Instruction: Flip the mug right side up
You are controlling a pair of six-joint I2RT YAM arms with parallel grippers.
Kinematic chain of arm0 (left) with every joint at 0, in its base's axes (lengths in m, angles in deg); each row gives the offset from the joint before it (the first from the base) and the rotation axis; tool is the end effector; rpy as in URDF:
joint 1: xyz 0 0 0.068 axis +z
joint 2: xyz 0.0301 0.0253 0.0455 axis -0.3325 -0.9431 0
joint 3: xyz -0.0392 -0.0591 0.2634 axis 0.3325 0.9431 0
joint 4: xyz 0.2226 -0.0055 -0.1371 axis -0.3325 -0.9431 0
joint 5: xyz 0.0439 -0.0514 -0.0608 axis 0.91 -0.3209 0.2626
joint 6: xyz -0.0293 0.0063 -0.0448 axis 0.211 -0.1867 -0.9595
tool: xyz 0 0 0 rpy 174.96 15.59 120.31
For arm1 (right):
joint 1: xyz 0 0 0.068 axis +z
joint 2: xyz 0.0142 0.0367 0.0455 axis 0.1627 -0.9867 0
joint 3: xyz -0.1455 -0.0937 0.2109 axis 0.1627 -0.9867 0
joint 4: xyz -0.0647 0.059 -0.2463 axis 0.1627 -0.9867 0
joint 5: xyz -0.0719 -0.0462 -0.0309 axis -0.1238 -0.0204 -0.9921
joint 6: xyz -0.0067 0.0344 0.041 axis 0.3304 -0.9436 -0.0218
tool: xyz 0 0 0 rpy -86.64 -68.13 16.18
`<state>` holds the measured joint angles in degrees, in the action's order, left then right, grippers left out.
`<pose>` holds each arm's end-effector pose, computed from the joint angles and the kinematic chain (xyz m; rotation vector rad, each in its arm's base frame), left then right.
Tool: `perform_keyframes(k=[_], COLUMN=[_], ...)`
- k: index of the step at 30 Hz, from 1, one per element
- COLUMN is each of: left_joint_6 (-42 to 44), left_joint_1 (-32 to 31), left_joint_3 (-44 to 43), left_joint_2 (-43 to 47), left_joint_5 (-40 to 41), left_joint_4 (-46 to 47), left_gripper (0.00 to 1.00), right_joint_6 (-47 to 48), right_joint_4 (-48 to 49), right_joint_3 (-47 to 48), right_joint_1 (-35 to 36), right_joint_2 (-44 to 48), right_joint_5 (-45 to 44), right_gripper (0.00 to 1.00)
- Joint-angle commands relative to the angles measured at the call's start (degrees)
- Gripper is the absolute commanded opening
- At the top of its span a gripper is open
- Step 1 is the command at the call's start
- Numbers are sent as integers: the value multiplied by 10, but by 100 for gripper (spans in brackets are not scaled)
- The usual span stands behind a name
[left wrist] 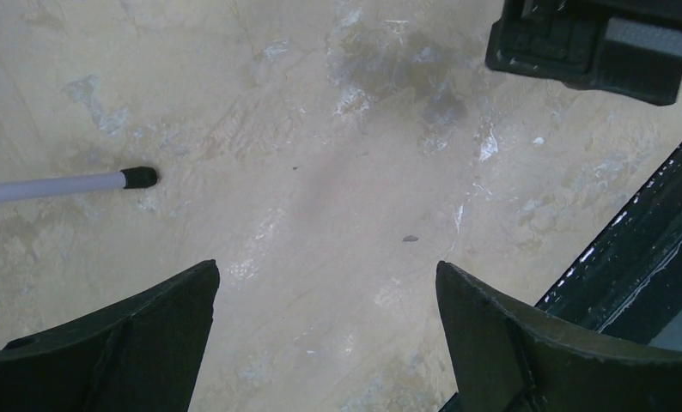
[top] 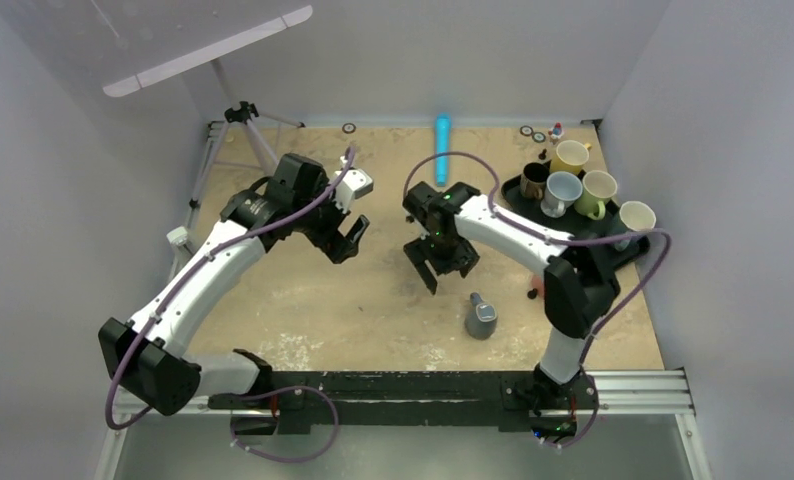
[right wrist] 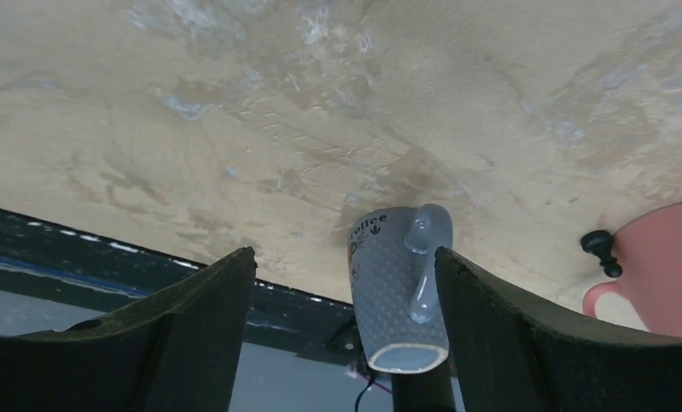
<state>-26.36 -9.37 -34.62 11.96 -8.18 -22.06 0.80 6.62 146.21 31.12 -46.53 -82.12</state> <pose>0.2263 -0.1343 0.3437 0.9681 2.2600 -0.4307 0.2541 0.2152 0.2537 -0.6806 2.9042 0.0591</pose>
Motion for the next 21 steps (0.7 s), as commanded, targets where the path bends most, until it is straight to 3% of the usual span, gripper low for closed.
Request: perform_keyframes(k=[1, 5, 12, 17, 21], left_joint_6=[-10, -13, -10, -10, -10], left_joint_1=[5, 7, 8, 8, 8], left_joint_3=[17, 26, 27, 28, 29], left_joint_2=[32, 41, 39, 40, 39], left_joint_5=[-18, -31, -37, -40, -42], left_joint_4=[31, 36, 38, 39, 39], left_gripper=[100, 100, 100, 100, 100], right_joint_6=[-13, -25, -29, -24, -21], right_joint_4=[-58, -78, -35, -7, 6], right_joint_3=[-6, -19, -78, -115, -114], right_joint_1=[7, 8, 4, -7, -11], right_joint_2=[-41, -50, -50, -61, -60], right_joint_5=[-30, -65, -47, -27, -16], right_gripper=[77, 76, 83, 76, 60])
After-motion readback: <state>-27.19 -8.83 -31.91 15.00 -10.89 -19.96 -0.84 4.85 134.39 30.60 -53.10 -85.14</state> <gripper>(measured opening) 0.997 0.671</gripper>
